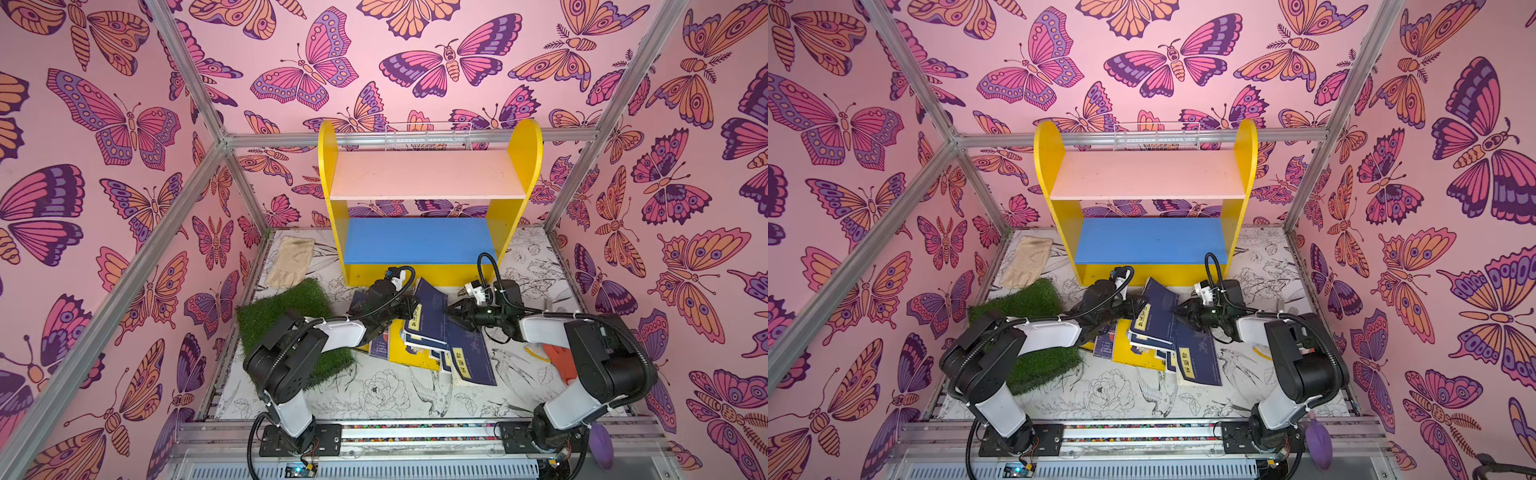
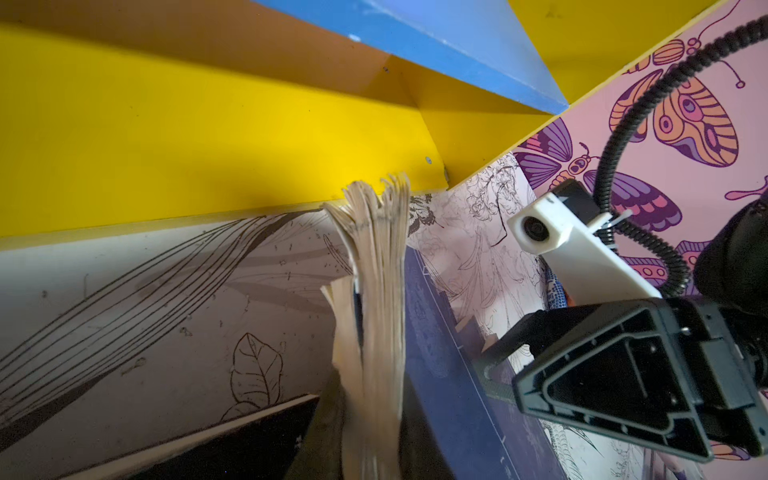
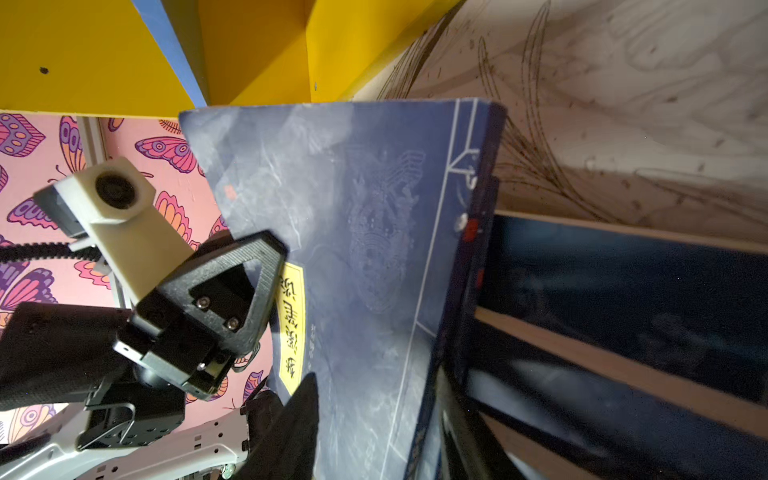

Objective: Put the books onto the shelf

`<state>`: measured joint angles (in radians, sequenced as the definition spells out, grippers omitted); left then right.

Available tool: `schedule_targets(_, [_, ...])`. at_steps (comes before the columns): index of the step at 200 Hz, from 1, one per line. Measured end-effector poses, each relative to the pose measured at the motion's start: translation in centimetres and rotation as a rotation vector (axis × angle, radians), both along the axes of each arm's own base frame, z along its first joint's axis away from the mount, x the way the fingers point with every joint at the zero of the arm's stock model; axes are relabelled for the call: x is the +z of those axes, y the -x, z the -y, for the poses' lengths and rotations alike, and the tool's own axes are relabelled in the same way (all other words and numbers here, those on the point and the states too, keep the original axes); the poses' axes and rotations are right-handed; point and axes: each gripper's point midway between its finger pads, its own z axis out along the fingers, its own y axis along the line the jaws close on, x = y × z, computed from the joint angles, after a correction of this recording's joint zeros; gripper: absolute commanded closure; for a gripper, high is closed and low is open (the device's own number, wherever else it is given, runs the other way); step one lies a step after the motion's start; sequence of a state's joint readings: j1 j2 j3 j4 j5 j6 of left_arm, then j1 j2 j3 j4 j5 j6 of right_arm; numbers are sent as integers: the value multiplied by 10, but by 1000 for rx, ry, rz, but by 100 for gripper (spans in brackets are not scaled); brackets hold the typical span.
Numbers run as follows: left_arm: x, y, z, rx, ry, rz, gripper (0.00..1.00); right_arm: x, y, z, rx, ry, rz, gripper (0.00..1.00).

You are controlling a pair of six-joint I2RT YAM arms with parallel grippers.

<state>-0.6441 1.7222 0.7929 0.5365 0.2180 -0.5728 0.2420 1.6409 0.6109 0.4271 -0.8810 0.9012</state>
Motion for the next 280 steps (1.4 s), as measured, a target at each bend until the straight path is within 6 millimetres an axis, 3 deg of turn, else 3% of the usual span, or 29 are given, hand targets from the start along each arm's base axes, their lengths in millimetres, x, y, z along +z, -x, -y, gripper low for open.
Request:
schedule_targets(57, [2, 0, -1, -3, 15, 33, 100, 1, -6, 0, -10, 7, -8, 54])
schedule_targets(143, [4, 4, 1, -33, 19, 50, 100, -2, -32, -1, -38, 51, -2, 54])
schedule_targets(184, [4, 4, 1, -38, 12, 50, 100, -3, -44, -2, -48, 59, -12, 64])
schedule_targets(229, [2, 4, 0, -35, 2, 36, 100, 1, -41, 3, -63, 61, -16, 78])
schedule_targets(280, [0, 12, 6, -78, 12, 9, 100, 37, -15, 4, -36, 46, 71, 83])
